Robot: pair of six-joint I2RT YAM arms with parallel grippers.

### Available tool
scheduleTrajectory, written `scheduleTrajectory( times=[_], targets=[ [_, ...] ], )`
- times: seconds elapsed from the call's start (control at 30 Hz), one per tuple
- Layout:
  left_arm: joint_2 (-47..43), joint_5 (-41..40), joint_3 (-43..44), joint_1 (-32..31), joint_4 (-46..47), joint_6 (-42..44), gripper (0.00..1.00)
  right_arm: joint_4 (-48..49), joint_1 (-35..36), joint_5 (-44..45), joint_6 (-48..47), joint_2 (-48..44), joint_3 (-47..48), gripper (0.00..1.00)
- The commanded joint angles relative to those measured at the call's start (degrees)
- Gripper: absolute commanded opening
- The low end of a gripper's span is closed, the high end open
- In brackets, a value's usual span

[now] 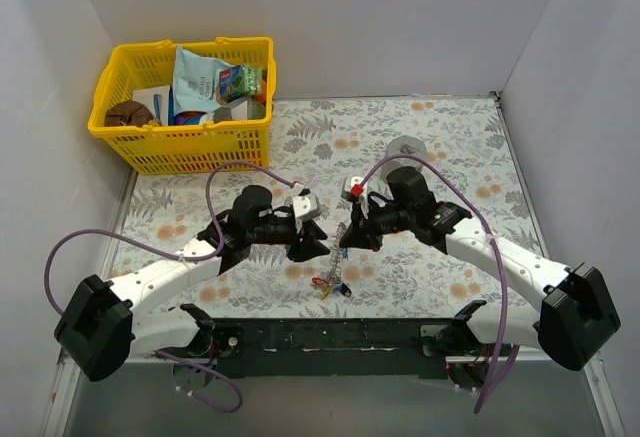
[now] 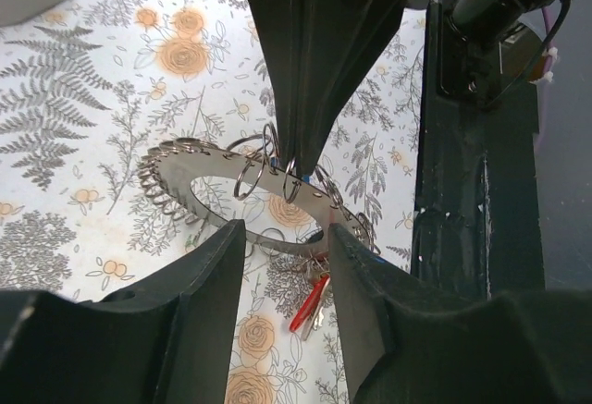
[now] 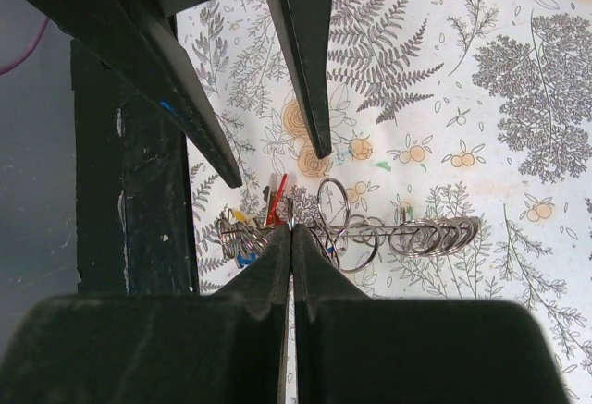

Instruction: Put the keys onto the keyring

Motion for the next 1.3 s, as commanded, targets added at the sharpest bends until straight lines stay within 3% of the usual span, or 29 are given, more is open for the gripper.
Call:
scheduleTrajectory(
  times=[0.0, 0.37, 1.1, 1.27],
  targets=[
    [1.95, 4.15, 0.29, -0.14, 3.23, 1.04, 0.39, -2.48, 0.15, 3.53, 1.81, -1.58, -1.64, 0.01],
    [0.55, 6.61, -0.24, -0.23, 6.13, 5.17, 0.33, -8.45, 0.51, 3.62, -1.08, 1.41, 1.35, 0.01],
    [6.44, 7.67, 3.19, -1.54, 8.77, 5.78, 0.23, -7.05, 0.51, -0.25, -1.7, -0.43, 1.35, 0.01],
    [7.14, 7.93, 3.45, -1.98, 9.48, 5.52, 0.12, -6.61, 0.51, -0.51, -1.44, -0.87, 1.18, 0.01]
  ],
)
